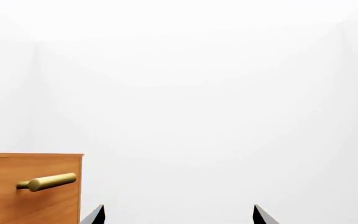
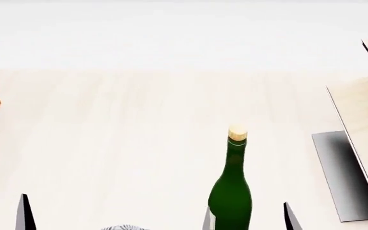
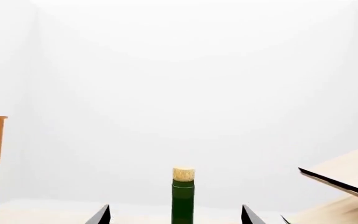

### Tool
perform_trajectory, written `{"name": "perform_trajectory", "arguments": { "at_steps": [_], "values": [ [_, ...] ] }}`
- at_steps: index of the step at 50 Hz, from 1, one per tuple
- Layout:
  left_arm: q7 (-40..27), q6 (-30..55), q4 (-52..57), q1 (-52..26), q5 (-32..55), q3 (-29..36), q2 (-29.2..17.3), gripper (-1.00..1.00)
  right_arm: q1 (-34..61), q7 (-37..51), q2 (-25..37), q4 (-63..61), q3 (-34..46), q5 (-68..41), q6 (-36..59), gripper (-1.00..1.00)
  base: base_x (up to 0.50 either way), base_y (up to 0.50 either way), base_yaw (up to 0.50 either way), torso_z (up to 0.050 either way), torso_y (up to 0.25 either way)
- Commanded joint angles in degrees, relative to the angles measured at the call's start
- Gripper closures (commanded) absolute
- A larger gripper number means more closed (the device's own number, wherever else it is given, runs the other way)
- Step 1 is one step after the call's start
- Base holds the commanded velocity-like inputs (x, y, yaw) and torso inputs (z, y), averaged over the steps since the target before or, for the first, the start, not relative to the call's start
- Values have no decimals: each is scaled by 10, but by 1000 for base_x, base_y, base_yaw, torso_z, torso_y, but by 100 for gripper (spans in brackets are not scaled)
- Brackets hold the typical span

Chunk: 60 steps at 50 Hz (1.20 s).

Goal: Put the wine bottle on the wine rack.

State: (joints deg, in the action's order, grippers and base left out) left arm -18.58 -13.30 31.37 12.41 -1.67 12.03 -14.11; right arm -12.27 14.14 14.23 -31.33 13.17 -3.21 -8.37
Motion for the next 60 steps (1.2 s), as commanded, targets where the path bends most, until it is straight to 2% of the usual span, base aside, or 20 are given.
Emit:
{"name": "perform_trajectory", "arguments": {
  "at_steps": [1,60],
  "values": [
    [-3,0,1,0,1,3,-3,-100,1,3,3,1,3,-2,-1,-100,0,-121,0,0,0],
    [-18,5,5,-5,9,14,-19,-100,10,15,18,8,21,-3,6,-100,0,-119,0,0,0]
  ]
}}
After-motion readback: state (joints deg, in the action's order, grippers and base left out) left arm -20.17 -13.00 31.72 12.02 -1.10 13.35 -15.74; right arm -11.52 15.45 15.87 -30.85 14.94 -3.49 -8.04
